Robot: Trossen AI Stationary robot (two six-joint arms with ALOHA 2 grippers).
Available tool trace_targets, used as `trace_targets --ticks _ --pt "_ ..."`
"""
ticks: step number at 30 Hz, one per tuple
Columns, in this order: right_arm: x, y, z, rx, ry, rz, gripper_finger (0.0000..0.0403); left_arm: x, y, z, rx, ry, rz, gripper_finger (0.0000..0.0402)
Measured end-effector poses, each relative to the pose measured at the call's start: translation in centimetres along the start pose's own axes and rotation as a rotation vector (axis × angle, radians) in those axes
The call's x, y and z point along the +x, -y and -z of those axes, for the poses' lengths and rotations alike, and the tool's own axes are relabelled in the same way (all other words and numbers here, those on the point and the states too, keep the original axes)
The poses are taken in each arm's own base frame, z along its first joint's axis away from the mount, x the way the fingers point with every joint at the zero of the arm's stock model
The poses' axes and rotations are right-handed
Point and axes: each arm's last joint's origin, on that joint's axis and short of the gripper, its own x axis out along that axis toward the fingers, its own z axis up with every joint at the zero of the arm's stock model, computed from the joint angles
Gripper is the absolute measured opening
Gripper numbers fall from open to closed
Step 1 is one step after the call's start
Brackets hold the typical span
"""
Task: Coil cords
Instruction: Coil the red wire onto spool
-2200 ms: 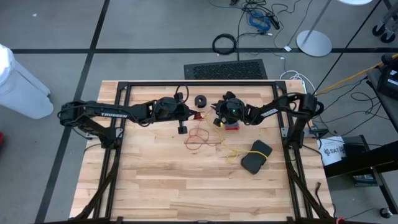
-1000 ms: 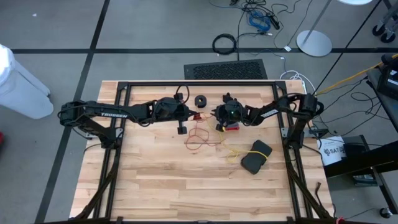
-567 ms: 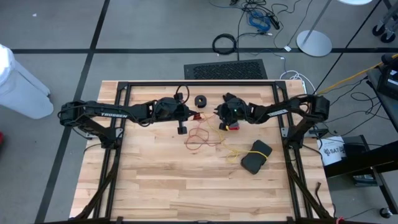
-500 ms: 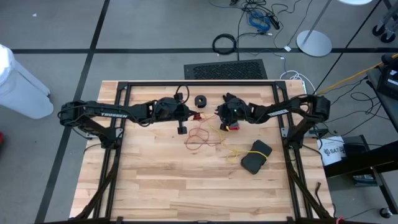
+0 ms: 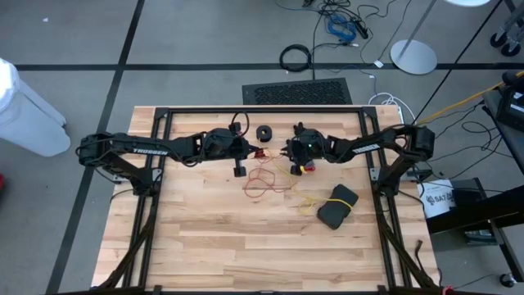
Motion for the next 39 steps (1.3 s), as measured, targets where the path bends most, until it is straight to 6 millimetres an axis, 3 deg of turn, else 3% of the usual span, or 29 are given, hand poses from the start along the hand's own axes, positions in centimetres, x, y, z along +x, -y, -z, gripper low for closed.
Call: trace_targets --ticks 7,29,39 --pt "0.0 -0.1 0.1 0.0 -0.012 -0.01 0.0079 0.0 0.0 0.0 0.0 0.0 0.0 0.0" --pt "-0.1 -0.1 0.2 0.005 -0.018 -0.034 0.0001 0.0 0.2 0.4 0.005 -0.044 0.016 0.0" --pt "-2.3 0.7 -1.8 0.069 0.068 -0.001 0.0 -0.1 0.4 1.3 0.016 -0.129 0.046 0.0"
